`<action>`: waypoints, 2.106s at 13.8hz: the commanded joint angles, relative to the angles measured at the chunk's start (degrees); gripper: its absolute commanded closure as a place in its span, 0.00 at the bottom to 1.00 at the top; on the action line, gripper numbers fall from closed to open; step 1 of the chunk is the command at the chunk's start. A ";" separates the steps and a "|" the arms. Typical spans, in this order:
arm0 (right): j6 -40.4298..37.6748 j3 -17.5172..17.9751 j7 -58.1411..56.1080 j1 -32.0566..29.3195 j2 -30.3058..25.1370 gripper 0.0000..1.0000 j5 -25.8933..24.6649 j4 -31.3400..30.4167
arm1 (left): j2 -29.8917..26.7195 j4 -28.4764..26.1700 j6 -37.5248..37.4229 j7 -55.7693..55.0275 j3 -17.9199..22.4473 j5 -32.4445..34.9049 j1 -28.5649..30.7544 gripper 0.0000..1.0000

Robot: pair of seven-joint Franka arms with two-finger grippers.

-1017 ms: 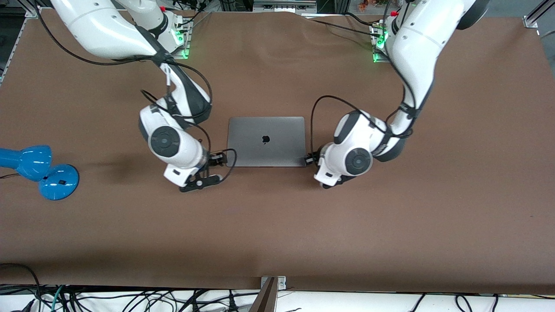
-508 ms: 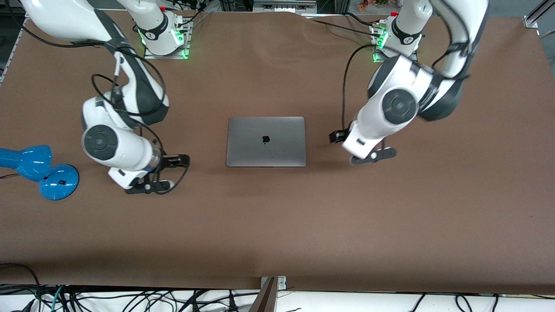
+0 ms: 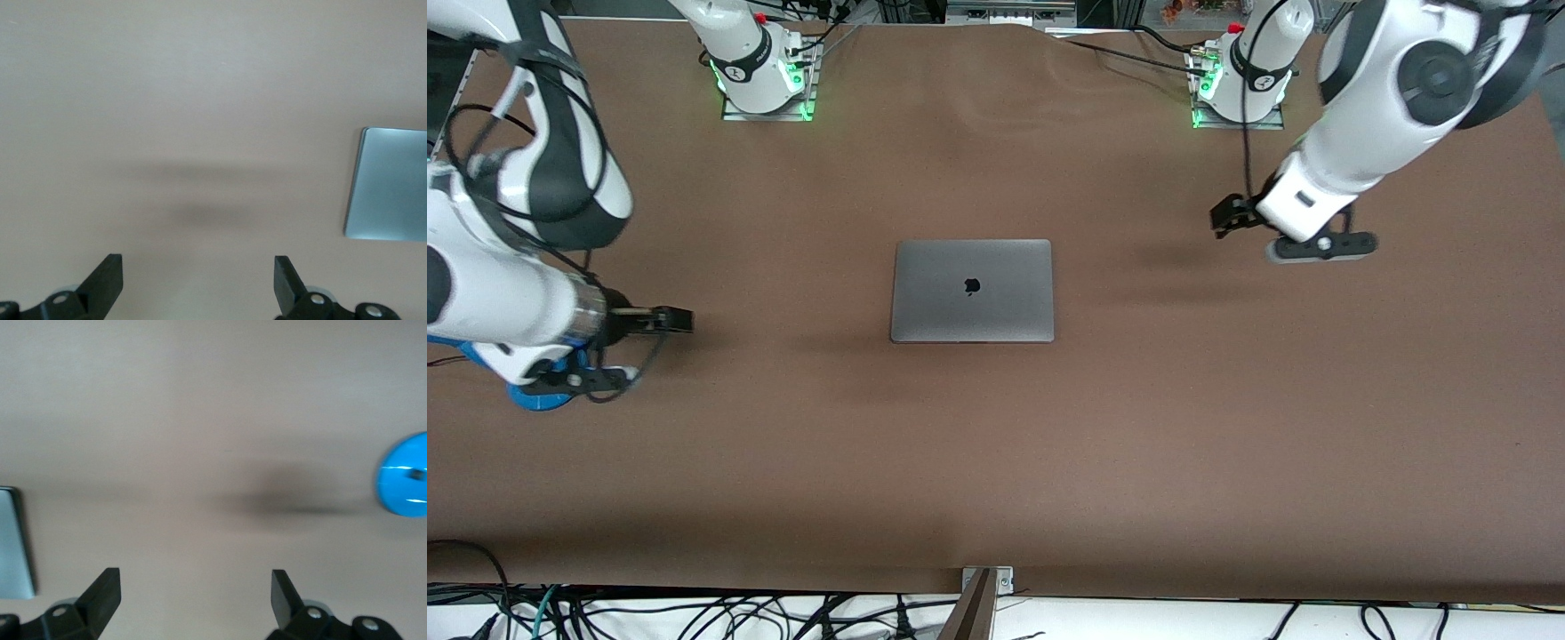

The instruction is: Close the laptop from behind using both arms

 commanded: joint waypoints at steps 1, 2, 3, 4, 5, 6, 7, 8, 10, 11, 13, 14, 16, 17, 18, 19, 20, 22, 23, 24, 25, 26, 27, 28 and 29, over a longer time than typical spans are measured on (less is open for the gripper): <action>-0.99 -13.98 -1.22 9.75 -7.35 0.00 4.95 -3.62 | -0.94 5.95 -7.35 5.55 -1.85 1.27 5.68 0.00; -0.99 -16.37 -1.31 10.04 -9.81 0.00 8.46 -5.29 | -0.68 9.03 -10.78 6.35 -1.86 2.05 6.66 0.00; -1.08 -18.14 -1.31 10.13 -12.18 0.00 10.50 -6.70 | -0.67 11.24 -13.08 7.40 -1.86 3.54 6.84 0.00; -1.43 -19.72 -1.66 10.30 -14.99 0.00 11.56 -7.76 | -0.76 12.48 -14.32 8.89 -1.69 5.12 6.76 0.00; -2.30 -20.08 -1.75 10.83 -17.63 0.00 11.57 -8.55 | -0.85 12.84 -14.59 9.17 -1.51 6.35 6.06 0.00; -3.96 -21.30 -1.75 12.14 -19.74 0.00 11.48 -8.56 | -1.20 12.76 -14.68 8.73 -1.68 6.45 6.05 0.00; -5.54 -21.75 -1.75 13.19 -21.41 0.00 10.79 -8.38 | -1.20 12.67 -15.03 7.42 -2.03 6.45 5.70 0.00; -6.26 -21.84 -1.84 13.38 -23.00 0.00 10.69 -8.73 | -1.20 12.76 -15.56 5.32 -2.12 6.45 4.22 0.00; -6.44 -22.19 -1.23 13.47 -24.07 0.00 10.87 -9.35 | -1.20 12.84 -15.65 5.12 -1.51 6.45 3.68 0.00; -6.35 -22.20 -0.61 13.64 -24.76 0.00 10.69 -10.22 | -1.29 12.84 -15.91 5.12 -1.51 6.28 3.77 0.00; -5.04 -22.28 -0.43 13.30 -25.21 0.00 10.69 -11.81 | -1.29 13.11 -16.44 5.21 -1.42 6.19 3.85 0.00; -4.34 -22.28 -0.43 13.03 -25.12 0.00 10.60 -11.98 | -1.20 13.11 -16.44 5.30 -1.33 6.02 4.03 0.00; -3.19 -22.55 -0.43 12.85 -24.69 0.00 10.25 -12.07 | -1.11 13.54 -16.44 5.30 -0.89 5.75 4.12 0.00; -3.01 -22.55 -0.52 12.85 -24.60 0.00 10.17 -11.99 | -1.11 13.81 -16.44 5.39 -0.81 5.75 4.29 0.00; -3.10 -22.55 -0.52 12.77 -24.60 0.00 10.16 -11.98 | -1.11 13.90 -16.44 5.65 -0.54 5.66 4.38 0.00; -3.36 -22.63 -0.52 12.77 -24.33 0.00 10.25 -11.72 | -1.20 13.90 -16.53 7.13 0.50 5.49 4.38 0.00; -3.36 -22.72 -0.52 12.68 -24.25 0.00 10.25 -11.55 | -1.20 13.81 -16.62 8.28 0.86 5.14 4.38 0.00; -3.36 -22.72 -0.52 12.68 -24.16 0.00 10.25 -11.55 | -1.29 13.81 -16.62 8.73 0.87 4.09 5.69 0.00; -3.36 -22.64 -0.43 12.68 -24.16 0.00 10.25 -11.46 | -1.29 13.90 -16.62 8.82 0.78 3.47 6.13 0.00; -3.36 -22.64 -0.52 12.85 -24.16 0.00 10.25 -11.46 | -1.29 13.90 -16.62 9.34 0.78 3.46 6.40 0.00; -3.36 -22.55 -0.43 12.85 -24.07 0.00 10.25 -11.37 | -1.29 13.90 -16.62 9.52 0.60 3.46 6.49 0.00; -3.45 -22.55 -0.52 12.85 -23.98 0.00 10.25 -11.37 | -1.29 13.90 -16.79 9.52 0.60 3.46 6.49 0.00; -3.45 -22.55 -0.43 12.85 -23.98 0.00 10.34 -11.37 | -1.29 14.07 -16.97 9.52 0.51 3.46 6.49 0.00; -3.54 -22.55 -0.43 12.85 -23.98 0.00 10.34 -11.37 | -1.20 14.07 -16.97 9.52 0.43 3.46 6.49 0.00; -3.63 -22.55 -0.43 12.85 -23.98 0.00 10.34 -11.28 | -1.20 14.07 -16.97 9.52 0.34 3.46 6.49 0.00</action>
